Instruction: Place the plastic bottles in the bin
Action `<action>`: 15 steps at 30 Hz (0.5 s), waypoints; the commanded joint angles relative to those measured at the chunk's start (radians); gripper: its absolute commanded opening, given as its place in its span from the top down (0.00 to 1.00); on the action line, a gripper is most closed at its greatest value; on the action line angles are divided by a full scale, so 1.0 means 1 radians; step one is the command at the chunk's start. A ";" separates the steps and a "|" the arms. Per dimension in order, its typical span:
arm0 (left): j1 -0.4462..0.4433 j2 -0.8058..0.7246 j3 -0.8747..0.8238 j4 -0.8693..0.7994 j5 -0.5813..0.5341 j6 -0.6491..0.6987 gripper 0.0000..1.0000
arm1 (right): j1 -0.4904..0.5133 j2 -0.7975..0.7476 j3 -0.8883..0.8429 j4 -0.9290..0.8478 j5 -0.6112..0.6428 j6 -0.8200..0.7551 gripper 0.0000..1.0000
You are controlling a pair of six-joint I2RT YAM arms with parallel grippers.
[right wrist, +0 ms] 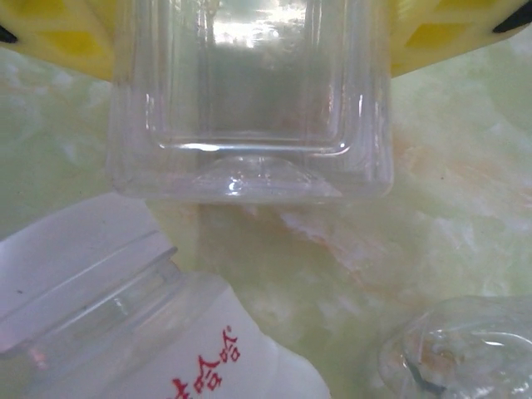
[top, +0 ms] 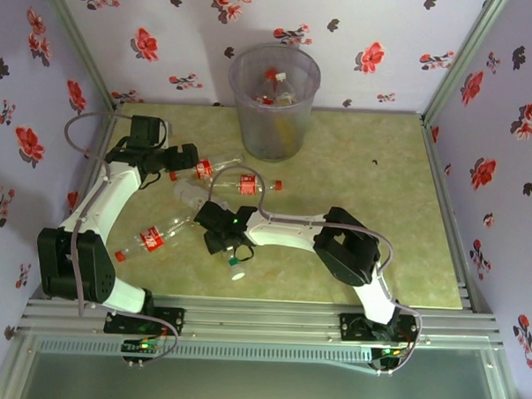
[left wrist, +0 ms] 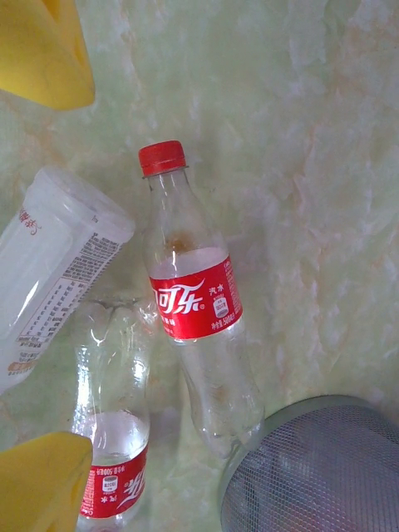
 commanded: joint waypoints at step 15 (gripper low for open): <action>-0.010 0.009 0.031 -0.024 -0.017 0.011 0.00 | -0.176 -0.456 -0.008 -0.091 0.065 -0.377 0.45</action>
